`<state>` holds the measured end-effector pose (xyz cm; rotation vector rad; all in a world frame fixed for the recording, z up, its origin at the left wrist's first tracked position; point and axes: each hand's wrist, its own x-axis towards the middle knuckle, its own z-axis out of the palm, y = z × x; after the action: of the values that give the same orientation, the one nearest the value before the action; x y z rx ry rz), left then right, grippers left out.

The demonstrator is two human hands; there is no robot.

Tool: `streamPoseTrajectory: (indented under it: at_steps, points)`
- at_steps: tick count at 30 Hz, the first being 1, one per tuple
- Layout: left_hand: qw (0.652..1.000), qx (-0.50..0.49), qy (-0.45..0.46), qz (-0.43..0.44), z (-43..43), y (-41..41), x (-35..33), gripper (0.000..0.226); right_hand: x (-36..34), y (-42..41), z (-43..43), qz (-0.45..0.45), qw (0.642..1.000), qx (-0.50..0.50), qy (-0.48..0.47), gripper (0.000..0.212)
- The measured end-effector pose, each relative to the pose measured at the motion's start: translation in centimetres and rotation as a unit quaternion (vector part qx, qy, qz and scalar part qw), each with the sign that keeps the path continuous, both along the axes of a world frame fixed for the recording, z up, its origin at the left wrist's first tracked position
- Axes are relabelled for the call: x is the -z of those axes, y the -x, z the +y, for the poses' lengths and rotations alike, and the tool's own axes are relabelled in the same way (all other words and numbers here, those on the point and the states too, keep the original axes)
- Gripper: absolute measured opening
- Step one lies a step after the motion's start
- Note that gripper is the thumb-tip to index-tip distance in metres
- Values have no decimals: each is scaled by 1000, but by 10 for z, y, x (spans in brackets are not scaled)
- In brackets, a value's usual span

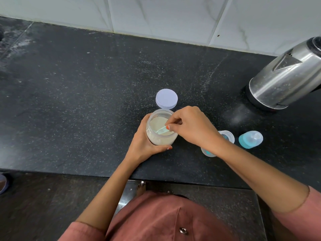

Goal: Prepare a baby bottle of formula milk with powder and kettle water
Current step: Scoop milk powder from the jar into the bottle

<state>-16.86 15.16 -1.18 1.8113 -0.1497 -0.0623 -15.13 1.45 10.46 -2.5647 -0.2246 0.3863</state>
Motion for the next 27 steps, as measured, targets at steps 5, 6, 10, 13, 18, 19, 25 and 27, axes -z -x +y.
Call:
streamPoseTrajectory:
  at_steps: [5,6,10,13,18,19,25,27]
  points:
    - [1000,1,3,3,0,1,-1,87,5,-2,-1,25,997,37,-63,11]
    - [1000,1,4,4,0,1,-1,86,6,-2,-1,24,996,44,-74,11]
    - [1000,0,5,5,0,2,-2,86,3,0,2,15,996,29,-88,11]
    - [1000,1,3,4,0,1,-3,87,-2,3,4,10,998,-15,-58,13]
    - [1000,-1,1,4,0,1,0,90,-8,3,3,25,997,-66,-32,15]
    - [1000,-1,1,6,0,1,0,91,-8,2,4,27,997,-62,-39,15]
    - [1000,-1,4,15,0,1,0,89,-2,-2,5,26,995,-7,-100,12]
    - [1000,-2,3,18,0,1,0,89,-5,-3,4,31,995,-30,-93,13]
